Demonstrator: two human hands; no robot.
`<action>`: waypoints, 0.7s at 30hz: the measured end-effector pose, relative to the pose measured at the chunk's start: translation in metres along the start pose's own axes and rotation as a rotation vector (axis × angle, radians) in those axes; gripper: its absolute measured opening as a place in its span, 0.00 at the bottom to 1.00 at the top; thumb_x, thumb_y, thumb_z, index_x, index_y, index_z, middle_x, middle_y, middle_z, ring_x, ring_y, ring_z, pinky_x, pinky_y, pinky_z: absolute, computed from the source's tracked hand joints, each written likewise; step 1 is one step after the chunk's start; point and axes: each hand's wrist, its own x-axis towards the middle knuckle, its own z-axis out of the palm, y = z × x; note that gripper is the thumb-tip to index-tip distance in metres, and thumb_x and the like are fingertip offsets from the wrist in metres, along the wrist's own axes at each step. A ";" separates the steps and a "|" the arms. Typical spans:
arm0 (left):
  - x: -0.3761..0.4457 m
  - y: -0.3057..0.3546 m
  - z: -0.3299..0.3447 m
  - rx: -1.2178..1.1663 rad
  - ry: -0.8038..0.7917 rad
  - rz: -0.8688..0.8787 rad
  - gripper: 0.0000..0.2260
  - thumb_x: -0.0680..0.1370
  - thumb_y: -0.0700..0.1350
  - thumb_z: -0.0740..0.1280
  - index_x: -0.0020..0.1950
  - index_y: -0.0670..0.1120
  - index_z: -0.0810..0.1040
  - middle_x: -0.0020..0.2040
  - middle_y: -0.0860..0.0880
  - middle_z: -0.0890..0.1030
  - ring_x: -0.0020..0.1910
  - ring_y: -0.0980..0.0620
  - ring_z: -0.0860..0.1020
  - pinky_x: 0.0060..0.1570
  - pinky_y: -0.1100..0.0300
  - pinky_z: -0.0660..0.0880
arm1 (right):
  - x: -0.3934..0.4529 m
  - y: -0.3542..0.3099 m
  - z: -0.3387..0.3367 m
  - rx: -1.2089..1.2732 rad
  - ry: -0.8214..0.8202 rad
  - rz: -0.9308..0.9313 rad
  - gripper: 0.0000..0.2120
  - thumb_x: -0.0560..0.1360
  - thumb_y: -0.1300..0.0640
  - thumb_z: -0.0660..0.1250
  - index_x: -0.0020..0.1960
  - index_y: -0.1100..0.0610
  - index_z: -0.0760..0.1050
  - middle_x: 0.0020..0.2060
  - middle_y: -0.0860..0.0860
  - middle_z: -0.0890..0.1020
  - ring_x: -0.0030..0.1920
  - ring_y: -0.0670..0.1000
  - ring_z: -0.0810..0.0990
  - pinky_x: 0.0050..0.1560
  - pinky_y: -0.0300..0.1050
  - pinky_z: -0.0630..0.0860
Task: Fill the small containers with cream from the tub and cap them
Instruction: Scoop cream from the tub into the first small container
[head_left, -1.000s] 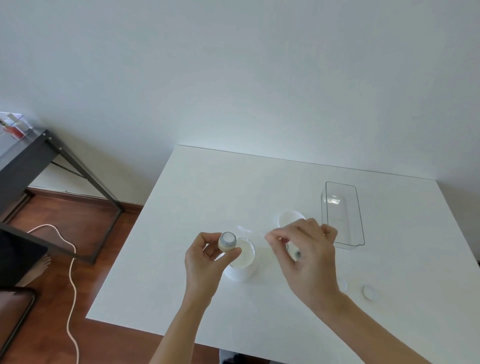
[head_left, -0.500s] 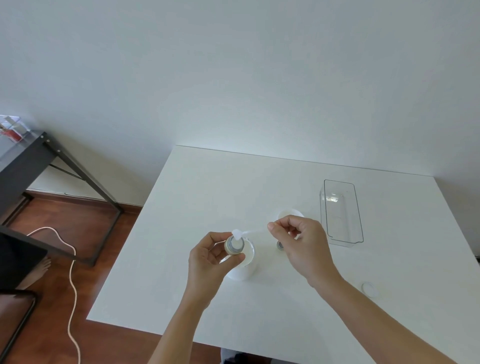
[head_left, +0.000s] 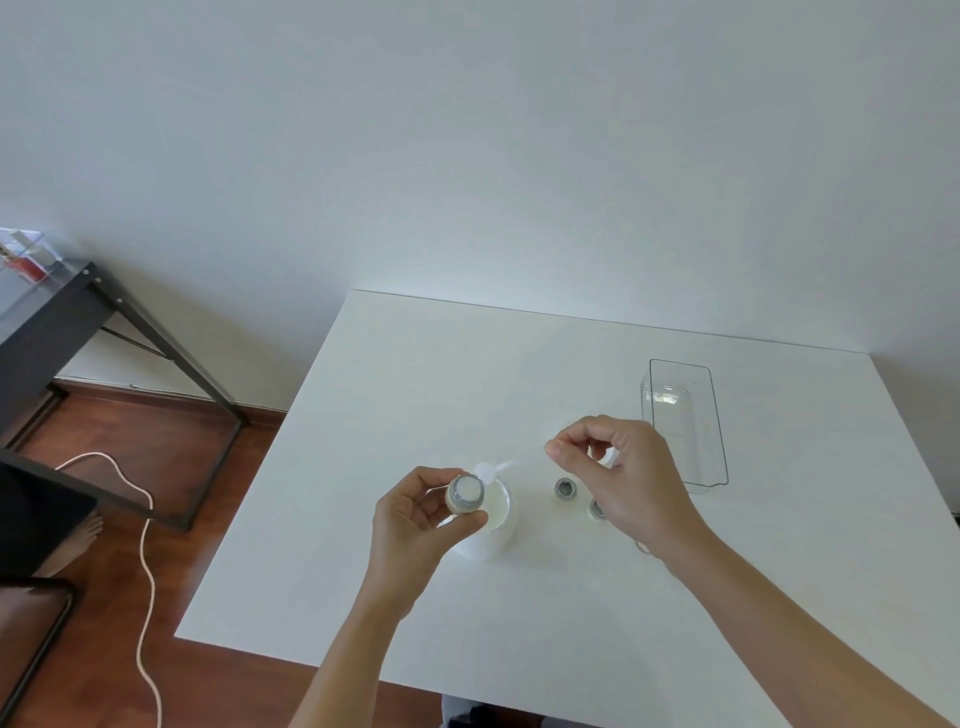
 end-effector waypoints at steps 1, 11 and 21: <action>0.000 0.000 0.001 -0.003 0.006 0.003 0.15 0.64 0.36 0.79 0.46 0.49 0.84 0.48 0.47 0.87 0.48 0.51 0.86 0.47 0.62 0.80 | 0.000 0.001 0.001 -0.005 0.000 0.007 0.08 0.72 0.55 0.73 0.35 0.50 0.80 0.30 0.40 0.78 0.38 0.46 0.69 0.38 0.39 0.66; 0.003 -0.003 0.005 0.032 0.161 0.067 0.19 0.66 0.30 0.80 0.42 0.54 0.82 0.44 0.51 0.87 0.47 0.52 0.86 0.49 0.64 0.80 | -0.010 0.008 0.016 0.026 0.042 0.102 0.08 0.71 0.52 0.73 0.34 0.50 0.80 0.30 0.41 0.79 0.35 0.48 0.70 0.34 0.30 0.66; 0.004 -0.010 0.010 0.115 0.326 0.145 0.18 0.66 0.33 0.81 0.45 0.51 0.79 0.45 0.49 0.86 0.49 0.49 0.85 0.55 0.55 0.79 | -0.023 0.002 0.043 0.081 0.107 0.121 0.08 0.72 0.51 0.72 0.35 0.49 0.81 0.31 0.41 0.81 0.32 0.43 0.70 0.40 0.37 0.71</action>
